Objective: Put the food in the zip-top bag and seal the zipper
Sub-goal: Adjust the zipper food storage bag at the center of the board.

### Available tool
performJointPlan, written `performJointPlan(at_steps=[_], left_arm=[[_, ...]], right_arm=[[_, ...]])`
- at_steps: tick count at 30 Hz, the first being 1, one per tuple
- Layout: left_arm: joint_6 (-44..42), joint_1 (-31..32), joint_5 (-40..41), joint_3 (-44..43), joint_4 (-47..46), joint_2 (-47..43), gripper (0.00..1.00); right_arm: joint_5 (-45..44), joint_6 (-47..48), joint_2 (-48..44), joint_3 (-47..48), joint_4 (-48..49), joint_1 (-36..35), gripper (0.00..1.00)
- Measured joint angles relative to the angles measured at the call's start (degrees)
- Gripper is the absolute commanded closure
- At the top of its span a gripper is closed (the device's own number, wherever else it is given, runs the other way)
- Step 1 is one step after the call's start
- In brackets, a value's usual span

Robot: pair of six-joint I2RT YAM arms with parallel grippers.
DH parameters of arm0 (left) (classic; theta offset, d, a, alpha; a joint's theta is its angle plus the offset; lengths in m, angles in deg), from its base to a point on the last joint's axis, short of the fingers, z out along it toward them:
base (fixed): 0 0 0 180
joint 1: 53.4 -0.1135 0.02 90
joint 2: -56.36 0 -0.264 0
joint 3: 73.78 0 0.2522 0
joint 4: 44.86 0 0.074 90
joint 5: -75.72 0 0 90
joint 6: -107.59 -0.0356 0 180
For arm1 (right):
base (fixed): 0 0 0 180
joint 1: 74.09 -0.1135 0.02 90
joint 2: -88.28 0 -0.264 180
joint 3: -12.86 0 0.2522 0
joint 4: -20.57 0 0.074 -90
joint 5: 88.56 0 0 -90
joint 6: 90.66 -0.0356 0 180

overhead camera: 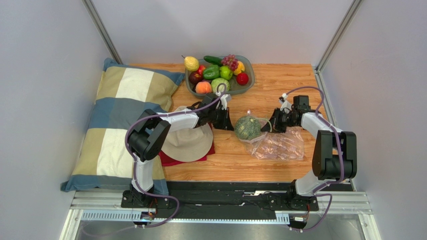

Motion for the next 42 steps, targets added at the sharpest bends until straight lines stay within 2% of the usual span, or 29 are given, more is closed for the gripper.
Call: performJointPlan(at_steps=[2,3,4,7,13,21,22,25,32,34,36,40,42], left_arm=[[-2.01,0.00,0.85,0.00,1.27,-1.62,0.97],[-3.04,0.00,1.27,-0.02,2.03,-2.34,0.89],[-4.31,0.00,1.62,-0.09,3.15,-3.08,0.73],[-7.21,-0.11,2.62,0.33,5.33,-5.14,0.61],[-12.72,-0.15,3.78,2.43,7.87,-11.98,0.60],[-18.49,-0.15,1.77,-4.66,8.74,-12.52,0.60],[-18.69,-0.13,1.09,-5.42,8.59,-12.11,0.60],[-19.17,0.20,-1.01,-7.19,8.13,-10.60,0.61],[-19.43,2.29,-4.28,-11.91,10.47,-4.15,0.62],[-19.41,2.62,-4.70,-12.22,11.67,-2.67,0.63],[-19.39,2.69,-5.03,-12.52,12.94,-1.81,0.63],[-19.54,2.97,-4.63,-13.42,14.38,-1.22,0.63],[-19.80,3.34,-4.02,-14.84,15.28,-0.79,0.63]], right_arm=[[0.02,0.11,-0.11,0.15,-0.15,0.00,1.00],[0.04,0.13,-0.17,0.22,-0.22,0.00,1.00],[0.02,0.17,-0.28,0.28,-0.22,0.00,1.00],[0.02,0.42,-0.48,0.35,-0.24,0.00,1.00],[0.28,0.79,-0.48,0.37,-0.26,0.00,1.00],[1.33,1.29,-1.20,2.97,-1.29,-0.44,0.98],[1.42,1.44,-1.38,3.54,-1.55,-0.61,0.97],[1.66,1.79,-1.44,5.18,-2.40,-1.31,0.81],[1.09,2.95,-0.98,8.57,-5.40,-2.78,0.69],[0.66,3.30,-0.26,9.53,-6.21,-2.78,0.61],[0.15,3.72,0.15,10.12,-6.78,-2.71,0.61],[0.00,4.39,0.37,10.54,-7.93,-2.64,0.77],[0.11,4.72,0.37,10.84,-8.28,-2.64,0.81]])
